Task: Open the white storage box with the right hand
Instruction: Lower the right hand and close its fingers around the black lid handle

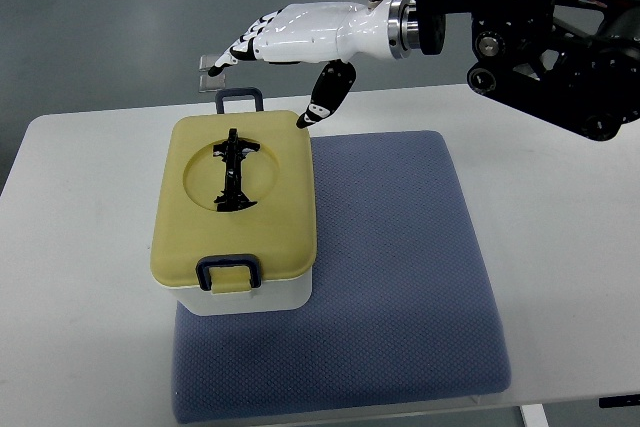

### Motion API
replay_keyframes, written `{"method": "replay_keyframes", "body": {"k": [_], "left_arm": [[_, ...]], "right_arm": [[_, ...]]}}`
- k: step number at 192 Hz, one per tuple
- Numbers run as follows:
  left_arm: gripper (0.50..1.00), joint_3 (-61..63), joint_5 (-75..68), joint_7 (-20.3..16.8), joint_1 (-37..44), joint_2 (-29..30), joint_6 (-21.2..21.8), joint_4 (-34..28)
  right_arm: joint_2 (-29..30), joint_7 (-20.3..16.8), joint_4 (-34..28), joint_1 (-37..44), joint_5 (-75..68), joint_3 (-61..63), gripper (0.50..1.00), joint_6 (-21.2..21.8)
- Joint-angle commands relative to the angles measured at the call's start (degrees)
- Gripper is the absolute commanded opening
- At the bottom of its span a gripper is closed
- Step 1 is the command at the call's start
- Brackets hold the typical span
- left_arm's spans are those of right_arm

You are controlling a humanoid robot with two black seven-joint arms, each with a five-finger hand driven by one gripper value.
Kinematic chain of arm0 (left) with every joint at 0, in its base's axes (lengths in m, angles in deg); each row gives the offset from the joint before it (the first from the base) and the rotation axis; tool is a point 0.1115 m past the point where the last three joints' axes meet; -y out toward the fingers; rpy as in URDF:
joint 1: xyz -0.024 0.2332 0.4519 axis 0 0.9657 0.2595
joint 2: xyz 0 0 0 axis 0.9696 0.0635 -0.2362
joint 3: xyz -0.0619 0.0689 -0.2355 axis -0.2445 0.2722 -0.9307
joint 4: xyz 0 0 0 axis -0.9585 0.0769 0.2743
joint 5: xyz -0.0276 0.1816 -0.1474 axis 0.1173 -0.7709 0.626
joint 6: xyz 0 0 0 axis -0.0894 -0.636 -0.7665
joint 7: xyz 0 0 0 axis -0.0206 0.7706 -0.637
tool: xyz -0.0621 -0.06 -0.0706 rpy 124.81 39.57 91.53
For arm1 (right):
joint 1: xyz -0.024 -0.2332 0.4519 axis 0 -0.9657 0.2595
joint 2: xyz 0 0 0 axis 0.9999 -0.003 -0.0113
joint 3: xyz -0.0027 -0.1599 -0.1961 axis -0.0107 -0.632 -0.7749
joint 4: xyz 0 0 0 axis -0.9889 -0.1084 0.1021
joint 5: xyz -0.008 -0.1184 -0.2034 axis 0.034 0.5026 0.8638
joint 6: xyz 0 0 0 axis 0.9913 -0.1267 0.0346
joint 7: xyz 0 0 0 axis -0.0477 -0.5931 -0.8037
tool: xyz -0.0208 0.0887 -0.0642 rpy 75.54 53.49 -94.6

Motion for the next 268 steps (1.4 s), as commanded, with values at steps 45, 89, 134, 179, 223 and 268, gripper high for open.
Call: {"method": "replay_keyframes", "body": {"k": [45,89,134,179,223,268], "left_arm": [[1.0,-0.07,-0.01,0.0,0.09,0.0,0.02,0.1],[1.0,-0.07,-0.01,0.0,0.09,0.0,0.02,0.1],[1.0,-0.07,-0.01,0.0,0.27,0.0,0.02,0.1],[1.0,-0.07,-0.01,0.0,0.35,0.0,0.02,0.1],[1.0,-0.07,-0.01,0.0,0.35,0.0,0.02,0.1],[1.0,-0.07,-0.01,0.0,0.35,0.0,0.02,0.1]], "right_arm": [[3.75,-0.07,0.91,-2.85,0.83,0.0,0.924,-1.37],[7.26,-0.16,3.11,-4.52,2.68,0.0,0.921,-3.22],[10.52,-0.16,5.48,-4.69,3.12,-0.18,0.917,-4.27],[11.66,-0.24,6.18,-5.48,4.44,-0.27,0.887,-5.5],[12.1,-0.33,6.89,-5.66,4.44,0.0,0.783,-6.29],[11.84,-0.33,7.06,-6.1,4.44,0.0,0.539,-7.52]]}}
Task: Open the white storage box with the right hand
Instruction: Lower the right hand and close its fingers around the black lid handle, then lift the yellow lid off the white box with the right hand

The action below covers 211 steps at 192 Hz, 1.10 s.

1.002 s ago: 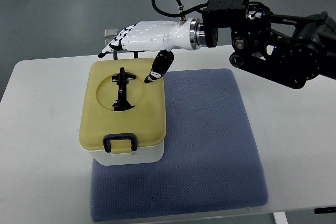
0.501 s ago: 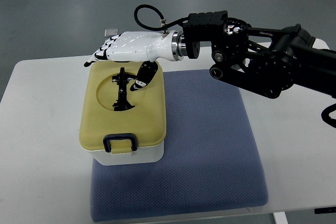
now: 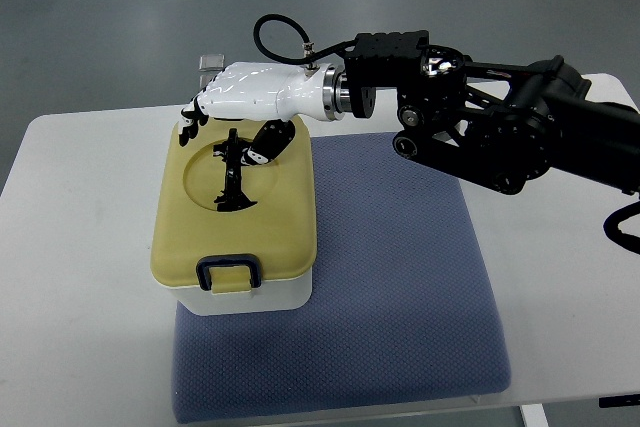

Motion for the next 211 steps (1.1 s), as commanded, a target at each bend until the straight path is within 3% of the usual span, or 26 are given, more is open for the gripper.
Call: {"method": "replay_keyframes", "body": {"k": [1,14,67,126,179,211], "left_arm": [[1.0,0.0,0.0,-0.01,0.0,0.0,0.0,0.0],[1.0,0.0,0.0,-0.01,0.0,0.0,0.0,0.0],[1.0,0.0,0.0,-0.01,0.0,0.0,0.0,0.0],[1.0,0.09,0.0,-0.01,0.0,0.0,0.09,0.0],[1.0,0.09,0.0,-0.01,0.0,0.0,0.0,0.0],[1.0,0.18,0.0,-0.01,0.0,0.0,0.0,0.09]], "right_arm": [[-0.24,0.0,0.01,0.0,0.0,0.01,0.533,-0.22],[-0.24,0.0,-0.08,-0.09,-0.09,0.1,0.5,-0.22],[-1.55,0.0,-2.63,1.67,-1.23,1.85,0.5,0.13],[-16.23,0.44,-12.64,1.23,-2.46,12.84,0.5,7.95],[-30.29,5.71,-14.05,-2.28,-2.55,13.02,0.5,8.22],[-35.39,8.17,-13.96,-6.77,-2.29,12.49,0.5,7.95]]}}
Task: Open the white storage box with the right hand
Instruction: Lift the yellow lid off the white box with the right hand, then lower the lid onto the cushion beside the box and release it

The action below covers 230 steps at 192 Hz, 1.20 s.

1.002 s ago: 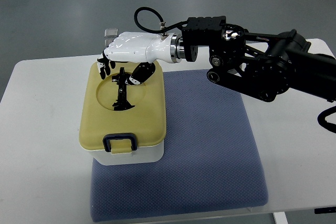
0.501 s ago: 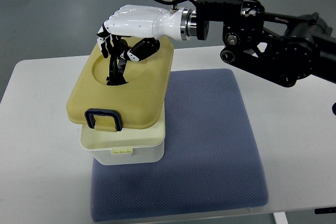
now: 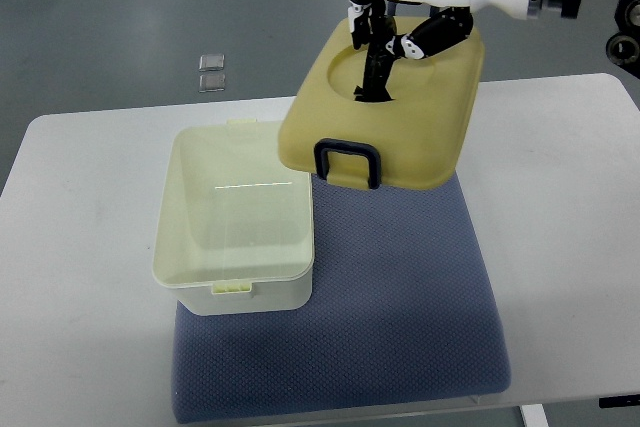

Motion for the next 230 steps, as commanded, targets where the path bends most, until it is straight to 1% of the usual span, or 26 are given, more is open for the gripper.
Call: {"method": "replay_keyframes", "body": {"k": [1,25,59,88,115,134,161,202,230], "left_arm": [[1.0,0.08,0.0,-0.01,0.0,0.0,-0.03,0.09],[1.0,0.08,0.0,-0.01,0.0,0.0,-0.03,0.09],[1.0,0.08,0.0,-0.01,0.0,0.0,-0.03,0.0],[1.0,0.0,0.0,-0.01,0.0,0.0,-0.03,0.0],[1.0,-0.09,0.0,-0.01,0.0,0.0,-0.03,0.0],[1.0,-0.09,0.0,-0.01,0.09,0.0,-0.03,0.0],[1.0,-0.09,0.0,-0.01,0.17,0.0,-0.03,-0.09],[1.0,-0.09,0.0,-0.01,0.17,0.0,-0.03,-0.09],[1.0,-0.09,0.0,-0.01,0.17,0.0,-0.03,-0.09]], "right_arm": [[-3.37,1.63,0.08,-3.0,0.2,-0.37,0.5,-0.34],[-5.74,2.07,0.35,-5.37,0.2,-0.63,0.5,-0.61],[-6.18,2.16,0.79,-9.33,0.82,-0.81,0.5,-0.78],[-4.69,1.99,0.96,-12.75,1.35,-2.04,0.5,-2.89],[-3.64,1.9,1.05,-14.07,2.49,-4.32,0.5,-5.35],[-2.05,1.81,1.4,-15.13,3.72,-5.12,0.5,-6.32],[0.23,1.72,1.49,-16.97,5.65,-5.12,0.5,-6.5],[3.49,1.46,1.67,-17.68,5.83,-5.12,0.5,-6.5],[5.51,1.37,1.67,-18.82,5.83,-5.12,0.5,-7.29]]}}
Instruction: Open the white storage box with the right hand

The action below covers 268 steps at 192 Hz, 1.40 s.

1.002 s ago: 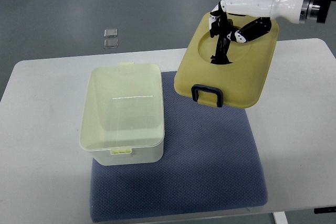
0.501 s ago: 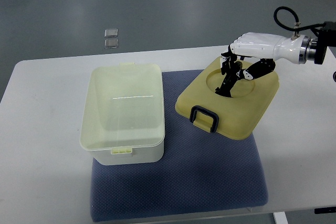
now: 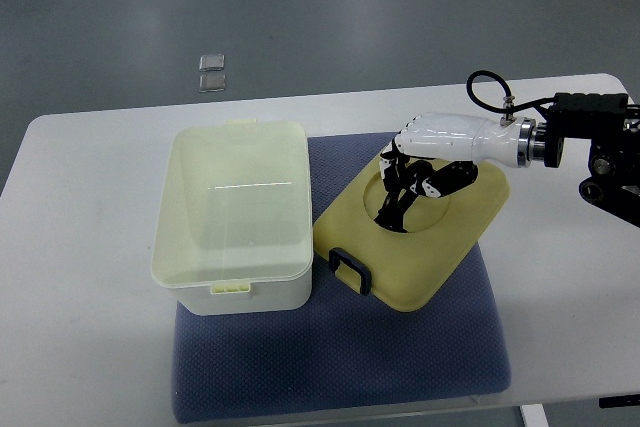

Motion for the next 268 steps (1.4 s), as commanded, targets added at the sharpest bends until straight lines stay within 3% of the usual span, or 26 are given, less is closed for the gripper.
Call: {"method": "replay_keyframes", "body": {"k": [1,28,38,39,42,44,46,51,65,155,227,253,268], "left_arm": [[1.0,0.0,0.0,0.01,-0.01,0.0,0.01,0.0],[1.0,0.0,0.0,0.01,-0.01,0.0,0.01,0.0],[1.0,0.0,0.0,0.01,-0.01,0.0,0.01,0.0],[1.0,0.0,0.0,0.01,-0.01,0.0,0.01,0.0],[1.0,0.0,0.0,0.01,-0.01,0.0,0.01,0.0],[1.0,0.0,0.0,0.01,-0.01,0.0,0.01,0.0],[1.0,0.0,0.0,0.01,-0.01,0.0,0.01,0.0],[1.0,0.0,0.0,0.01,-0.01,0.0,0.01,0.0],[1.0,0.0,0.0,0.01,0.08,0.0,0.01,0.0],[1.0,0.09,0.0,0.01,0.08,0.0,0.01,0.0],[1.0,0.09,0.0,0.01,0.08,0.0,0.01,0.0],[1.0,0.18,0.0,0.01,0.08,0.0,0.01,0.09],[1.0,0.18,0.0,0.01,0.08,0.0,0.01,0.09]], "right_arm": [[1.28,-0.1,0.01,-0.88,0.03,0.0,0.5,-0.42],[2.69,-0.01,0.53,-2.37,0.03,0.0,0.513,-0.42],[2.95,-0.01,0.71,-2.72,0.03,0.0,0.639,-0.42],[2.95,-0.01,0.8,-2.81,0.03,0.08,0.682,-0.51],[2.95,-0.01,0.8,-2.81,0.03,0.09,0.721,-0.42],[3.04,-0.01,0.88,-2.99,0.03,0.09,0.796,-0.51],[3.04,-0.01,0.88,-2.99,0.03,0.09,0.797,-0.51],[3.3,-0.01,0.88,-3.16,0.03,0.09,0.856,-0.42],[3.48,-0.01,0.97,-3.25,0.03,0.09,0.913,-0.42],[1.1,0.25,1.06,-2.72,-0.24,0.0,0.93,0.54],[-6.02,0.43,1.59,1.85,-1.47,1.05,0.928,6.08],[-5.14,0.34,5.63,3.78,-6.3,5.97,0.928,5.2],[-1.36,-0.01,8.7,3.34,-16.75,12.03,0.928,1.6]]}}
